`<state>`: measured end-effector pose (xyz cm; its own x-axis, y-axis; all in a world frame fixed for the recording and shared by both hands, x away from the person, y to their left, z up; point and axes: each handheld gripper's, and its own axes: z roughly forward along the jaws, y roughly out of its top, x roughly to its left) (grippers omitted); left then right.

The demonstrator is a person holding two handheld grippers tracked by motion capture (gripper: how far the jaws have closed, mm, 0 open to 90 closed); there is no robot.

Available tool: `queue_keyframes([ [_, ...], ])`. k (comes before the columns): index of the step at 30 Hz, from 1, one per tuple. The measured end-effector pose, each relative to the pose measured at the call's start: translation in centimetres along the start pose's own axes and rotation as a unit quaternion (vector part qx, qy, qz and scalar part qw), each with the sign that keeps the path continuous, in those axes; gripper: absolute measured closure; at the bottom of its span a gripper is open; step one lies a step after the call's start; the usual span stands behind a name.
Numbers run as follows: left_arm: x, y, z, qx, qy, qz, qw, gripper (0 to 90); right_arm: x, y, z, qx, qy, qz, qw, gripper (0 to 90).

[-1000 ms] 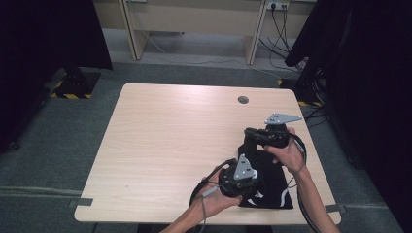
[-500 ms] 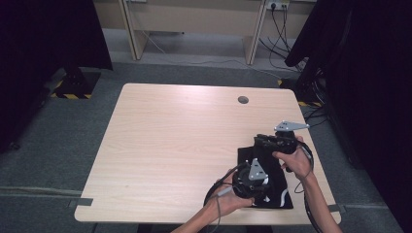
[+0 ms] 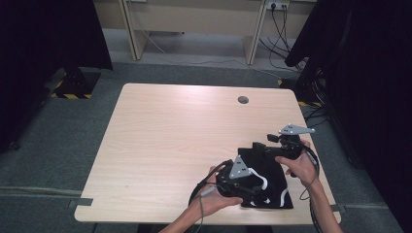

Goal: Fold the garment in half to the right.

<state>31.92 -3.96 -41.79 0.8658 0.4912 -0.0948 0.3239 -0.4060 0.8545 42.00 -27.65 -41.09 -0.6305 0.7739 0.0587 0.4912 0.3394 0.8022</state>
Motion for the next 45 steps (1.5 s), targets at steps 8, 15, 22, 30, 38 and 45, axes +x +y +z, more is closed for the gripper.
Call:
queue_keyframes([
  [8,2.0,-3.1,1.0,0.050,0.032,-0.040,0.9974,24.9,0.8,-2.1,-0.6,0.036,-0.008,0.005,0.9993,36.9],
  [15,1.7,-4.1,2.5,0.065,0.028,-0.049,0.9963,20.3,0.5,-4.7,-2.0,0.038,-0.022,0.018,0.9989,36.9],
  [22,1.1,-4.7,3.8,0.101,0.053,-0.009,0.9935,18.2,0.7,-7.2,-2.5,0.078,-0.036,0.003,0.9963,38.5],
  [30,0.9,-4.7,3.4,0.113,0.067,-0.004,0.9913,18.4,1.7,-8.4,-1.7,0.089,-0.047,-0.013,0.9948,39.2],
  [38,2.2,-6.1,0.7,0.119,0.078,-0.016,0.9897,18.1,3.6,-7.5,0.0,0.083,-0.033,-0.022,0.9958,39.1],
  [45,4.4,-7.9,-2.5,0.120,0.101,-0.031,0.9872,17.3,6.3,-5.8,2.8,0.080,-0.018,-0.038,0.9959,39.2],
])
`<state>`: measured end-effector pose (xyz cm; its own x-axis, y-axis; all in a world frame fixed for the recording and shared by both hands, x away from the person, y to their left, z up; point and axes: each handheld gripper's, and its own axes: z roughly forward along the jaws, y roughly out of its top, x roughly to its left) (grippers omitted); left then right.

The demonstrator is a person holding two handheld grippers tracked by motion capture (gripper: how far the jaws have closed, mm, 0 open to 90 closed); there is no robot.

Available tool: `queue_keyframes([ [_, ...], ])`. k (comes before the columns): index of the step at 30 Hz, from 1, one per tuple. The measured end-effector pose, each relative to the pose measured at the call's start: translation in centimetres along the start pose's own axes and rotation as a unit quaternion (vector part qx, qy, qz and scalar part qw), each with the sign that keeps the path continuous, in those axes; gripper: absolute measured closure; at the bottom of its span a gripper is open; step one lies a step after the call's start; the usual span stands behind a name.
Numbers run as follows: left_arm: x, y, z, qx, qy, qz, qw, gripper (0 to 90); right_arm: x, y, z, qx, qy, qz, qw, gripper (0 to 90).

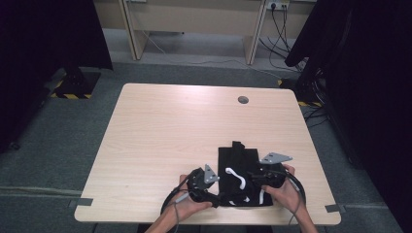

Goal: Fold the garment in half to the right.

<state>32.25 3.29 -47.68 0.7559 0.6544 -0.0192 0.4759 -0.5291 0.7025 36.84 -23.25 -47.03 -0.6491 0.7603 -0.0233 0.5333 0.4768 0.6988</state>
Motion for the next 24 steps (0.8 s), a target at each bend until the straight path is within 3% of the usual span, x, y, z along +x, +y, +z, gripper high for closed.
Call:
queue_keyframes([
  [7,1.7,-2.1,-1.7,-0.012,0.009,-0.011,0.9998,17.8,2.4,2.2,2.1,0.001,0.018,-0.017,0.9997,39.2],
  [11,1.8,-2.7,-2.1,-0.020,0.010,-0.014,0.9996,17.8,2.7,2.6,2.3,0.006,0.023,-0.021,0.9995,38.5],
  [14,1.8,-2.8,-2.2,-0.026,0.010,-0.020,0.9994,17.9,2.4,3.0,1.3,-0.009,0.038,0.006,0.9992,36.8],
  [20,1.9,-2.8,-2.4,-0.045,0.003,-0.039,0.9982,17.5,3.3,4.9,-1.5,-0.056,0.029,-0.003,0.9980,35.7],
  [24,2.0,-2.9,-2.0,-0.039,0.012,-0.035,0.9986,16.6,5.4,6.4,-2.3,-0.067,0.057,-0.025,0.9958,35.1],
])
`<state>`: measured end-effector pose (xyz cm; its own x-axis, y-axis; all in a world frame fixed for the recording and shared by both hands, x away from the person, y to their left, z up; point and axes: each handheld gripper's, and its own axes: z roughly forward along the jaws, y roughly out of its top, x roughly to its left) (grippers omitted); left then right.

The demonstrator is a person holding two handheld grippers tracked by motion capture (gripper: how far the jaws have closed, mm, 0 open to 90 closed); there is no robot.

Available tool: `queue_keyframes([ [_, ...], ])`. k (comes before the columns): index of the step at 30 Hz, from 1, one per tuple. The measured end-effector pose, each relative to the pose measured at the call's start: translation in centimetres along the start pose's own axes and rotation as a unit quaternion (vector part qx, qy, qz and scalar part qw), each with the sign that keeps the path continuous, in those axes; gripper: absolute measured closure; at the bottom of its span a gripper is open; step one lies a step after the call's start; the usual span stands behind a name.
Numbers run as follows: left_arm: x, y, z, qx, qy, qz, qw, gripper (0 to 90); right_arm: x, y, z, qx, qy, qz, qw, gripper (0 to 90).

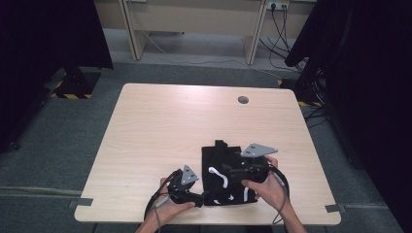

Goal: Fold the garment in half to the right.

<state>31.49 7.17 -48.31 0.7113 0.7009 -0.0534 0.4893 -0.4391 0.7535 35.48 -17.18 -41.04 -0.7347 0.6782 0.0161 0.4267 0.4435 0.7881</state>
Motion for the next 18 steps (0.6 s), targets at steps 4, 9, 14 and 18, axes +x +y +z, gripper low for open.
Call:
queue_keyframes([
  [4,-0.1,0.0,0.1,0.002,0.008,0.009,0.9999,16.1,2.0,0.7,1.3,0.016,0.016,-0.021,0.9995,35.5],
  [9,-0.2,-0.1,0.1,0.001,0.010,0.009,0.9999,16.1,3.3,0.4,3.9,0.046,0.022,-0.020,0.9985,35.3],
  [14,-0.2,-0.1,0.1,0.002,0.012,0.011,0.9999,15.9,3.6,-0.1,5.2,0.068,-0.007,-0.046,0.9966,50.6],
  [18,-0.3,-0.1,0.0,0.003,0.013,0.012,0.9998,15.8,2.9,-0.5,5.0,0.062,-0.023,-0.067,0.9955,75.6],
])
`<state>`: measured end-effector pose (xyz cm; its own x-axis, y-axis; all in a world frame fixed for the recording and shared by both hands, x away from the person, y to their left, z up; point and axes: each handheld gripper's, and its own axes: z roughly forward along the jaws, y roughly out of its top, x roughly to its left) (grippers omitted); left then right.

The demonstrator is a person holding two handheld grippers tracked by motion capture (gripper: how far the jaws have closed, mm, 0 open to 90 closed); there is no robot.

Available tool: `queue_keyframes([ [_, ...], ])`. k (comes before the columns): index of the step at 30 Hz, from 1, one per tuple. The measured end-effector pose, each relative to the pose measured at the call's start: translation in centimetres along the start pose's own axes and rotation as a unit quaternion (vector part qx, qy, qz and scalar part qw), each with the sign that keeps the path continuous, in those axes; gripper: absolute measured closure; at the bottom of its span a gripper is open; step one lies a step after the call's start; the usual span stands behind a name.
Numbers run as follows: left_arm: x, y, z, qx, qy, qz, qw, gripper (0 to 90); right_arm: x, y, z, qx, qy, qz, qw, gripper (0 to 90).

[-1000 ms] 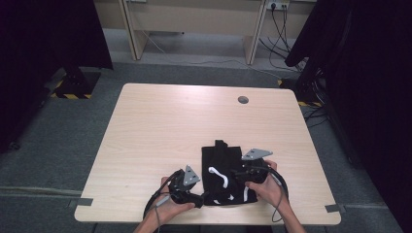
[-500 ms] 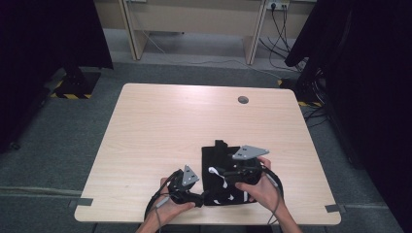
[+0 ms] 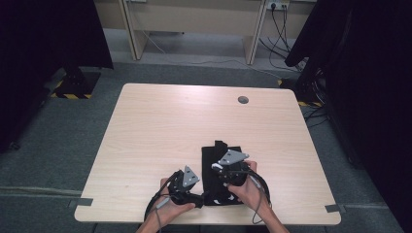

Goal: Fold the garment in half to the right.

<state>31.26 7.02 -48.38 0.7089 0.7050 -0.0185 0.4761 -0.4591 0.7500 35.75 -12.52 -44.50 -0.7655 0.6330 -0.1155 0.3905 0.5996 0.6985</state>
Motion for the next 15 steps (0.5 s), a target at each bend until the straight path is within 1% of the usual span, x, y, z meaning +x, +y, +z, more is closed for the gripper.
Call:
queue_keyframes([
  [2,0.0,0.0,0.0,0.000,0.000,0.000,1.0000,15.8,-0.5,-0.3,-0.4,-0.009,0.002,0.002,1.0000,80.2],
  [4,0.0,0.0,0.0,0.000,0.001,0.000,1.0000,15.8,-0.9,-0.6,-1.1,-0.017,-0.001,0.002,0.9999,82.2],
  [6,0.0,0.0,0.0,0.000,0.001,0.000,1.0000,15.8,-1.4,-0.9,-2.1,-0.030,-0.002,0.009,0.9995,82.9],
  [8,0.0,0.0,0.0,0.000,0.001,0.000,1.0000,15.8,-2.0,-1.4,-3.2,-0.045,-0.002,0.025,0.9987,83.2],
  [10,0.0,0.0,0.0,0.000,0.001,0.000,1.0000,15.8,-2.6,-2.0,-4.2,-0.055,-0.009,0.037,0.9978,83.2],
  [12,0.0,0.0,0.0,0.000,0.001,-0.001,1.0000,15.8,-3.4,-2.9,-5.0,-0.067,-0.009,0.060,0.9960,82.9],
  [15,0.0,0.0,0.0,0.000,0.001,-0.001,1.0000,15.8,-4.8,-4.5,-5.5,-0.070,-0.015,0.096,0.9928,81.7],
])
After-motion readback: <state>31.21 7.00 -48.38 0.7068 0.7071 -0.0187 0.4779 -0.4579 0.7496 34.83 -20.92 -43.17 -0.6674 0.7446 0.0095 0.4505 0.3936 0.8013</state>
